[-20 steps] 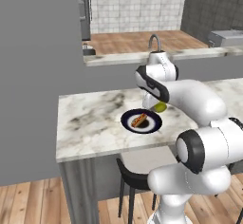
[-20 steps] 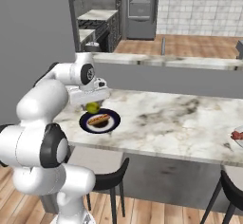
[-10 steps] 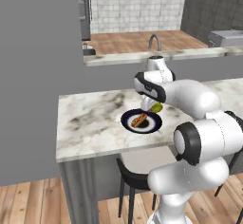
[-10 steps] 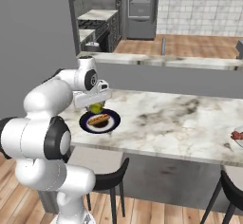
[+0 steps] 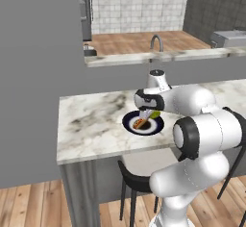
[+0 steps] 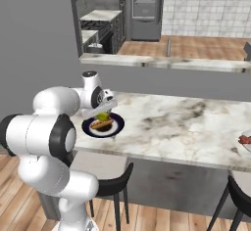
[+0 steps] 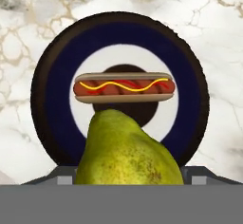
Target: Pick up the pear and kiwi from the fridge and place one fruit on each plate on the dining counter.
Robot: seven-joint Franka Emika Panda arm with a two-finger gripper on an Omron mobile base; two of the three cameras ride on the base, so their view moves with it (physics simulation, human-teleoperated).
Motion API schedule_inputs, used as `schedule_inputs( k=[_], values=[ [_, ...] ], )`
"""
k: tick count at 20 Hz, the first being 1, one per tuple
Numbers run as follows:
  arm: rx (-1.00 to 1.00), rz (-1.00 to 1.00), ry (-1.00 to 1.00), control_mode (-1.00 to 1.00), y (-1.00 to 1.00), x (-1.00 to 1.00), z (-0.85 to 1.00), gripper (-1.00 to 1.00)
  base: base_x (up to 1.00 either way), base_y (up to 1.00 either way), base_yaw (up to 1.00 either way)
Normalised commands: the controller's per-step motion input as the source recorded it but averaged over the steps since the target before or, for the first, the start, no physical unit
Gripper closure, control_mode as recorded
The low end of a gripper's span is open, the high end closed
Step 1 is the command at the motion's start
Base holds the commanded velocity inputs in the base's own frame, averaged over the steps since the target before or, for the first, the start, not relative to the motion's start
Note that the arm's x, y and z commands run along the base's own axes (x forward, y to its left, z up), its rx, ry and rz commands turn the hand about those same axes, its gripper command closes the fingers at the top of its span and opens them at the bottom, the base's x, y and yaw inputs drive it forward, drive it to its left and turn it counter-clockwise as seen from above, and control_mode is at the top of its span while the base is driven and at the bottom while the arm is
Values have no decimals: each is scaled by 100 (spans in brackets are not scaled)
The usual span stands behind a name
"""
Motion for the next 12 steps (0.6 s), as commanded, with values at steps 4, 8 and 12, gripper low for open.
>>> schedule_inputs(
  k=[4,8,12],
  values=[
    [0,0,-10,-100,-7,28,-37,100,0,0,0],
    [0,-1,-3,-100,0,8,-33,100,0,0,0],
    [0,0,-5,-100,0,0,-28,100,0,0,0]
  ],
)
